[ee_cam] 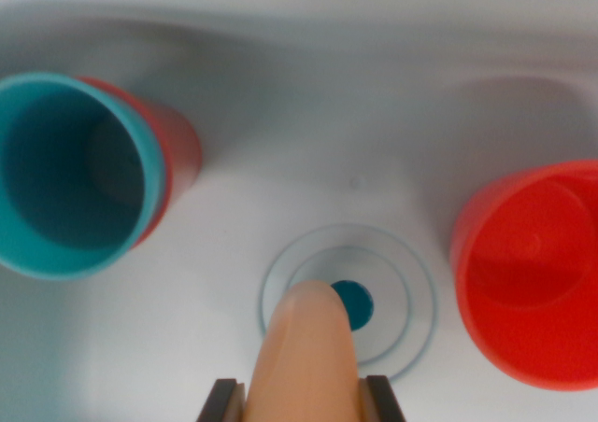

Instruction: Pick detergent from the sink

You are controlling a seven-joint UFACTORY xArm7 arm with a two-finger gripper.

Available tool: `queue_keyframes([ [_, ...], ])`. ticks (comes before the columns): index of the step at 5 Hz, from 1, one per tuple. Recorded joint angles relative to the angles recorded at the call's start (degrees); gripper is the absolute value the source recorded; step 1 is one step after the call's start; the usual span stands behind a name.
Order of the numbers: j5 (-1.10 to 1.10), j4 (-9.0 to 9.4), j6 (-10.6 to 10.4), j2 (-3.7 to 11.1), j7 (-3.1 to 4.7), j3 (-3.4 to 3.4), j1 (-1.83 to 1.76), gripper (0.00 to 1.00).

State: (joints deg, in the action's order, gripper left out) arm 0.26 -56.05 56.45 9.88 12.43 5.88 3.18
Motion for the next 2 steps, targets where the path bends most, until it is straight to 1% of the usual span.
queue_keyframes([
  [1, -0.03, -0.92, 1.24, -0.31, -0.01, 0.00, -0.01, 1.00],
  [2, -0.03, -0.92, 1.24, -0.31, -0.01, 0.00, -0.01, 1.00],
])
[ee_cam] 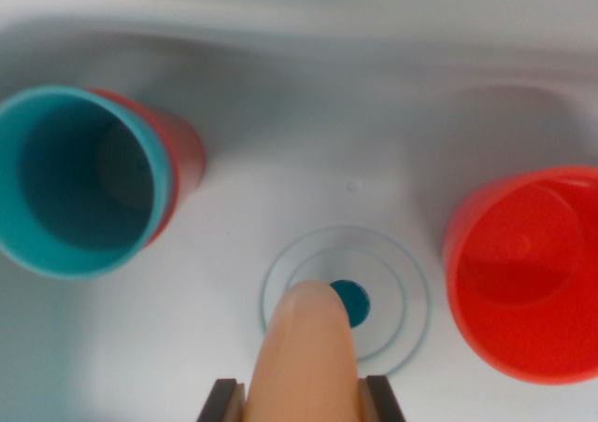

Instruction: Pick detergent from the sink

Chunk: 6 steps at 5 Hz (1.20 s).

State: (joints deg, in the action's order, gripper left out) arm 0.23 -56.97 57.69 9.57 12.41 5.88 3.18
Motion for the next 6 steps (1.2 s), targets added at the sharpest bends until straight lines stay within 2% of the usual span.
queue_keyframes([
  [1, -0.04, -1.11, 1.49, -0.38, -0.02, 0.00, -0.01, 1.00],
  [2, -0.04, -1.11, 1.49, -0.38, -0.02, 0.00, -0.01, 1.00],
  [3, -0.09, -2.50, 3.35, -0.85, -0.04, 0.00, -0.02, 1.00],
  [4, -0.09, -2.50, 3.35, -0.85, -0.04, 0.00, -0.02, 1.00],
  [5, -0.14, -4.08, 5.45, -1.38, -0.06, 0.00, -0.03, 1.00],
  [6, -0.14, -4.08, 5.45, -1.38, -0.06, 0.00, -0.03, 1.00],
])
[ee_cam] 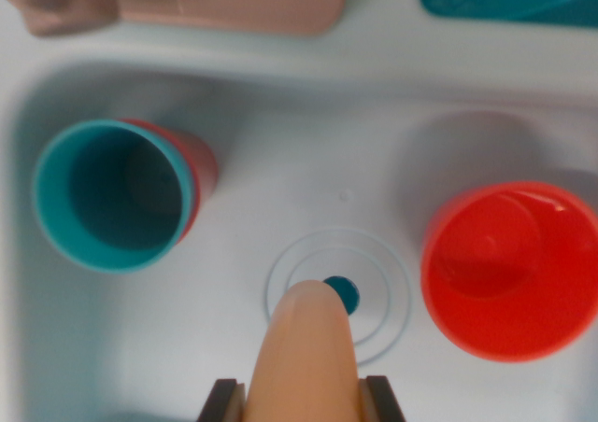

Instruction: Pick detergent from the sink

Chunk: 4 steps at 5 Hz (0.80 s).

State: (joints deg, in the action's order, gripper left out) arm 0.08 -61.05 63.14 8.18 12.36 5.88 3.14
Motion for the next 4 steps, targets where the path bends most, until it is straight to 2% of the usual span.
queue_keyframes([
  [1, -0.06, -1.73, 2.32, -0.59, -0.03, 0.00, -0.01, 1.00],
  [2, -0.06, -1.73, 2.32, -0.59, -0.03, 0.00, -0.01, 1.00],
  [3, -0.13, -3.59, 4.80, -1.22, -0.05, 0.00, -0.03, 1.00],
  [4, -0.13, -3.59, 4.80, -1.22, -0.05, 0.00, -0.03, 1.00],
])
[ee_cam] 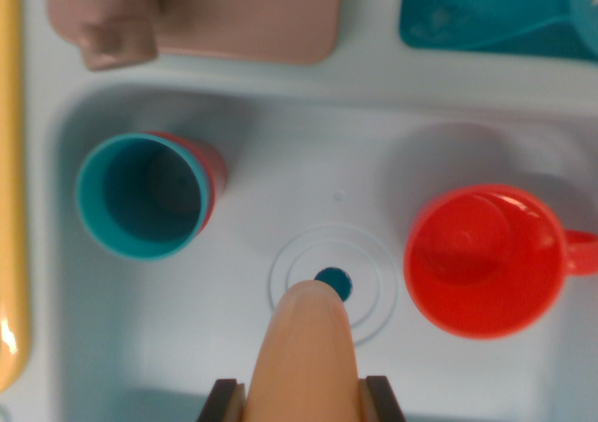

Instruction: Pick detergent from the sink

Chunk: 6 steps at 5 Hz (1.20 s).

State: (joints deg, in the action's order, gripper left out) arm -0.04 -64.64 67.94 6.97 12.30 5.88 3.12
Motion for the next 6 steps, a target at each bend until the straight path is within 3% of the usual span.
queue_keyframes([
  [1, -0.07, -1.97, 2.63, -0.67, -0.03, 0.00, -0.02, 1.00],
  [2, -0.07, -1.97, 2.63, -0.67, -0.03, 0.00, -0.02, 1.00],
  [3, -0.14, -3.97, 5.32, -1.35, -0.06, 0.00, -0.03, 1.00],
  [4, -0.14, -3.97, 5.32, -1.35, -0.06, 0.00, -0.03, 1.00],
  [5, -0.21, -5.90, 7.90, -2.00, -0.09, 0.00, -0.05, 1.00],
  [6, -0.21, -5.90, 7.90, -2.00, -0.09, 0.00, -0.05, 1.00],
])
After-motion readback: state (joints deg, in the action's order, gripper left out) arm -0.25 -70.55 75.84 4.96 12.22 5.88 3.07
